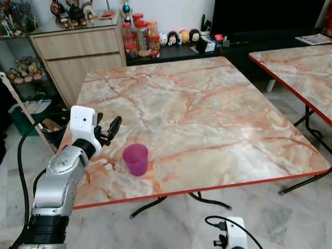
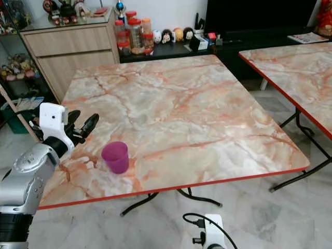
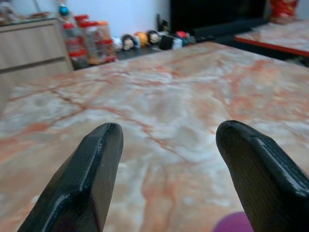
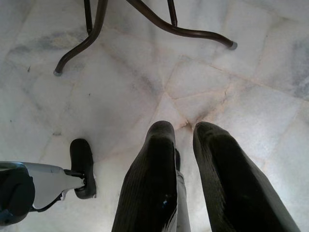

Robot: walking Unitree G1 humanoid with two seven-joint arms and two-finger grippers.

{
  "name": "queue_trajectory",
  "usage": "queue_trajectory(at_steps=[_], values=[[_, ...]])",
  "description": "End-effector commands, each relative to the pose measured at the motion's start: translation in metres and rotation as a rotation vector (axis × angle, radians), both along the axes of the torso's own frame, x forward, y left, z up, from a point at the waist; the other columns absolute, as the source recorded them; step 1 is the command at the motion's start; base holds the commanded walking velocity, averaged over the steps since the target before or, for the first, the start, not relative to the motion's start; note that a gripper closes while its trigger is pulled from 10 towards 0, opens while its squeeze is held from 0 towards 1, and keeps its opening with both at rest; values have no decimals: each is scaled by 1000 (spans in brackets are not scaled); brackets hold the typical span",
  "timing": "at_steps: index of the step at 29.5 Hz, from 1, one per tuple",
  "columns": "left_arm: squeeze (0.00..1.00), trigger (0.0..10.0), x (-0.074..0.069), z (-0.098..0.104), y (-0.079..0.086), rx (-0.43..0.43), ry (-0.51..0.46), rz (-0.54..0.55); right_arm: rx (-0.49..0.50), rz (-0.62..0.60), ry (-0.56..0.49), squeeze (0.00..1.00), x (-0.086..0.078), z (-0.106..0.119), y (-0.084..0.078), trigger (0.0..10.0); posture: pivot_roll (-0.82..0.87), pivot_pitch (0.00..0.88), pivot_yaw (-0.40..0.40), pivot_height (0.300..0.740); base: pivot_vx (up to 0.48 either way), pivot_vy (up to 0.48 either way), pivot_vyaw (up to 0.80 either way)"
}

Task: Setting the table

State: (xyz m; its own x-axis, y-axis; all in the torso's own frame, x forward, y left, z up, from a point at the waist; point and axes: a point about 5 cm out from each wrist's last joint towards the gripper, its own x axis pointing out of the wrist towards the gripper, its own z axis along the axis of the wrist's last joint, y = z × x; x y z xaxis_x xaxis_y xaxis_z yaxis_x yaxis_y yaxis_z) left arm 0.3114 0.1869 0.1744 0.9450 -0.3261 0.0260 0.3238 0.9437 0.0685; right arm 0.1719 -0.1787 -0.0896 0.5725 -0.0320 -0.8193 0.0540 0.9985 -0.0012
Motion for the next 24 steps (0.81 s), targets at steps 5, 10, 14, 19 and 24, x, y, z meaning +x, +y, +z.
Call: queue_trajectory(at_steps=[5, 10, 14, 19, 24], values=[[0, 10000, -2, -4, -7, 134, 55, -105, 17, 0, -4, 0, 3, 1, 4, 10000, 34, 0, 48, 740, 0, 0, 0], [0, 10000, -2, -8, -9, 176, 94, -168, 19, 4, -1, 0, 3, 1, 4, 10000, 29, 0, 50, 740, 0, 0, 0], [0, 10000, -5, -16, -11, 247, 147, -245, 17, 7, 2, 0, 2, 1, 3, 10000, 26, 0, 50, 740, 0, 0, 0], [0, 10000, -6, -21, -11, 288, 175, -272, 16, 6, 3, 0, 2, 1, 2, 10000, 27, 0, 48, 740, 0, 0, 0], [0, 10000, -6, -22, -11, 289, 189, -285, 17, 8, 1, 0, 3, 1, 2, 10000, 27, 0, 47, 740, 0, 0, 0]])
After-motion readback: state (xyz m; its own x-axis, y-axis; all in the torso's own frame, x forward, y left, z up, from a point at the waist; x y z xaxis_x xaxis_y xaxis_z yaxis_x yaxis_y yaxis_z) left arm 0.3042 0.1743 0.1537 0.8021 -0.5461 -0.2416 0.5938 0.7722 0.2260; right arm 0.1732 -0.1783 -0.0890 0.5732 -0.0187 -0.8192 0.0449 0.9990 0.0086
